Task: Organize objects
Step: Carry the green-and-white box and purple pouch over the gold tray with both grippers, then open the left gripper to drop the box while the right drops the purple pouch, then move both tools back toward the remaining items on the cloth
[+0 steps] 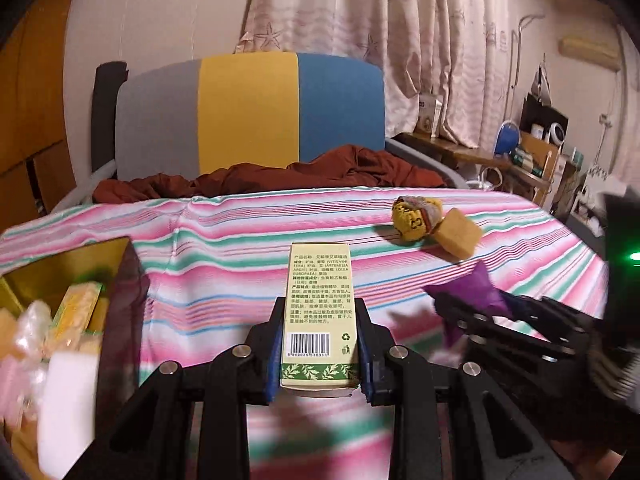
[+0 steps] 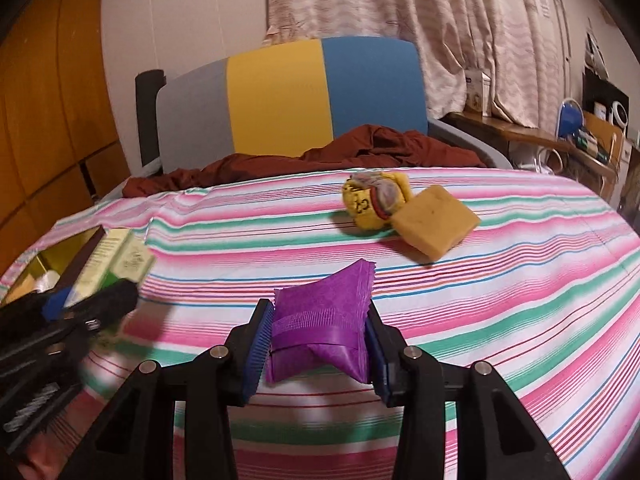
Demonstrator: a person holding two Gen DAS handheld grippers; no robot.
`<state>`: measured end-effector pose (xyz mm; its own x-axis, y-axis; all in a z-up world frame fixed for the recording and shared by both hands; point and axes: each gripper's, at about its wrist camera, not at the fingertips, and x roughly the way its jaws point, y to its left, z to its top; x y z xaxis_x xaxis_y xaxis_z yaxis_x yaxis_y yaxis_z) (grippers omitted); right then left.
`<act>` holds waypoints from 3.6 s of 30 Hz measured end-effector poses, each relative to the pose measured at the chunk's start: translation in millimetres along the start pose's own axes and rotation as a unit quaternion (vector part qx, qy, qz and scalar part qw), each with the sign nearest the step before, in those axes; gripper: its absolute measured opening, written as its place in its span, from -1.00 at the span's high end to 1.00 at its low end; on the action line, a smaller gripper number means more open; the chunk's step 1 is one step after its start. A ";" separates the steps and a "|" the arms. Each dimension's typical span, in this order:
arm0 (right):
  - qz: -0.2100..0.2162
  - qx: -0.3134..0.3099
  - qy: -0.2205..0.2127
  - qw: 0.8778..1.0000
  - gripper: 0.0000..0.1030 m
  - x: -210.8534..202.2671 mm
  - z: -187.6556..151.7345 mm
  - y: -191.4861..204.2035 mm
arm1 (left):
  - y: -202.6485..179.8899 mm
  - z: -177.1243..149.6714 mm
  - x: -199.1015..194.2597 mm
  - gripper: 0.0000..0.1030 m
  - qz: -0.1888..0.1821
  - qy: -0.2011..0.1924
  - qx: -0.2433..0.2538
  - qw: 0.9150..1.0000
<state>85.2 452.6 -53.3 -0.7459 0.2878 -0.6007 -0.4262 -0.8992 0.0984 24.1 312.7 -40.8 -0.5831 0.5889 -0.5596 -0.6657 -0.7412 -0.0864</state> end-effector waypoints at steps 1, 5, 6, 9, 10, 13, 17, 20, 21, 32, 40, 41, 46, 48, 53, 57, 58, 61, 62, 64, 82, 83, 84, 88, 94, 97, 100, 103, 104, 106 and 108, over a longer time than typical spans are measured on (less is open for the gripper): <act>0.000 -0.001 0.001 1.000 0.16 0.2 -0.9 1.2 | 4.2 -1.6 -7.2 0.42 -0.006 0.001 -0.008 1.000; 0.003 0.000 0.009 1.000 0.16 0.5 -3.1 5.8 | 22.7 -5.3 -34.2 0.42 -0.012 -0.007 -0.036 0.999; 0.005 -0.001 0.010 1.000 0.16 -0.3 -4.0 7.7 | 28.1 -5.6 -39.6 0.42 -0.011 -0.008 -0.042 0.999; 0.010 -0.006 0.013 1.000 0.16 -3.2 -5.7 16.2 | 47.9 -6.5 -55.3 0.42 -0.006 -0.009 -0.061 0.998; 0.012 -0.008 0.014 1.000 0.16 -4.5 -6.0 19.1 | 57.3 -7.3 -62.6 0.42 -0.003 -0.012 -0.069 0.998; 0.020 -0.005 0.013 1.000 0.16 -10.2 -6.4 27.5 | 83.3 -10.0 -79.0 0.42 0.015 -0.020 -0.091 0.996; 0.048 0.021 0.013 0.999 0.16 -21.2 -6.4 42.2 | 120.9 -16.9 -94.2 0.42 0.035 -0.018 -0.127 0.991; 0.069 0.026 0.009 0.997 0.16 -29.9 -4.0 59.3 | 145.9 -24.6 -102.7 0.42 0.051 -0.013 -0.150 0.987; 0.078 0.026 0.005 0.997 0.16 -34.2 -2.3 66.6 | 153.2 -27.3 -104.8 0.42 0.056 -0.010 -0.155 0.986; 0.163 -0.012 -0.019 0.986 0.16 -64.1 20.4 150.1 | 201.4 -57.4 -107.7 0.39 0.051 0.031 -0.204 0.977; 0.193 -0.042 0.002 0.980 0.16 -56.3 24.7 189.6 | 204.8 -66.5 -131.0 -0.69 0.066 -0.002 -0.210 0.976; 0.196 -0.049 0.007 0.979 0.16 -52.9 25.9 194.7 | 204.1 -68.3 -133.3 -0.79 0.070 -0.005 -0.206 0.976; 0.204 -0.101 0.037 0.973 0.16 -25.2 40.1 223.0 | 203.6 -74.1 -138.4 -0.86 0.088 -0.008 -0.198 0.976; 0.197 -0.130 0.040 0.971 0.16 -14.7 45.6 234.6 | 206.9 -74.6 -137.1 -0.90 0.092 -0.006 -0.204 0.975; 0.178 -0.189 0.062 0.964 0.16 15.3 53.5 261.8 | 223.2 -73.0 -129.6 -0.88 0.121 0.007 -0.220 0.968; 0.154 -0.219 0.078 0.960 0.13 40.5 55.3 276.5 | 235.2 -73.9 -129.7 -0.87 0.145 0.011 -0.233 0.962; 0.149 -0.223 0.080 0.960 0.07 45.0 55.7 277.6 | 236.9 -74.8 -129.6 -0.87 0.150 0.013 -0.232 0.961; 0.131 -0.233 0.092 0.959 -0.02 58.4 56.4 281.1 | 240.8 -78.0 -131.1 -0.87 0.163 0.013 -0.235 0.958; 0.121 -0.232 0.093 0.961 -0.03 61.3 57.1 280.2 | 241.4 -78.1 -130.5 -0.87 0.165 0.013 -0.235 0.958; 0.114 -0.221 0.092 0.964 -0.05 61.9 59.5 276.1 | 240.8 -79.8 -133.3 -0.83 0.168 0.011 -0.235 0.957; 0.166 -0.071 0.082 0.980 -0.22 49.8 82.8 238.3 | 223.5 -76.6 -173.2 -1.00 0.196 -0.066 -0.250 0.946; 0.161 -0.071 0.080 0.981 -0.22 46.4 81.2 235.6 | 222.3 -76.9 -173.0 -1.00 0.196 -0.064 -0.249 0.946; 0.157 -0.071 0.078 0.982 -0.22 41.7 78.9 232.0 | 221.9 -77.2 -171.5 -1.00 0.192 -0.061 -0.250 0.947; 0.147 -0.072 0.064 0.984 -0.22 21.4 67.9 215.8 | 214.0 -77.0 -167.7 -1.00 0.175 -0.054 -0.252 0.950; 0.126 -0.051 0.064 0.989 -0.22 6.0 50.0 181.9 | 191.2 -70.7 -166.3 -1.00 0.127 -0.060 -0.233 0.962; 0.114 -0.033 0.075 0.990 -0.22 5.2 38.1 161.1 | 175.8 -66.8 -164.7 -1.00 0.105 -0.061 -0.216 0.969; 0.099 -0.018 0.087 0.991 -0.22 6.3 27.0 139.9 | 155.5 -61.7 -160.2 -1.00 0.079 -0.054 -0.189 0.977; 0.086 -0.003 0.098 0.991 -0.22 9.2 17.4 121.6 | 135.0 -58.1 -154.8 -1.00 0.059 -0.044 -0.160 0.984; 0.081 0.004 0.103 0.991 -0.22 9.8 13.4 112.0 | 129.9 -57.4 -153.7 -1.00 0.055 -0.041 -0.154 0.986; 0.073 0.015 0.107 0.992 -0.22 10.1 8.9 96.1 | 114.7 -55.4 -150.4 -1.00 0.041 -0.034 -0.137 0.989; 0.056 0.030 0.110 0.992 -0.22 10.4 4.7 76.8 | 103.6 -54.7 -147.9 -1.00 0.032 -0.028 -0.124 0.991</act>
<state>42.3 388.1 -48.3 -0.6639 0.1020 -0.7408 -0.3813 -0.8983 0.2181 66.8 131.2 -12.1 -0.6506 0.5493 -0.5244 -0.4946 -0.8305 -0.2563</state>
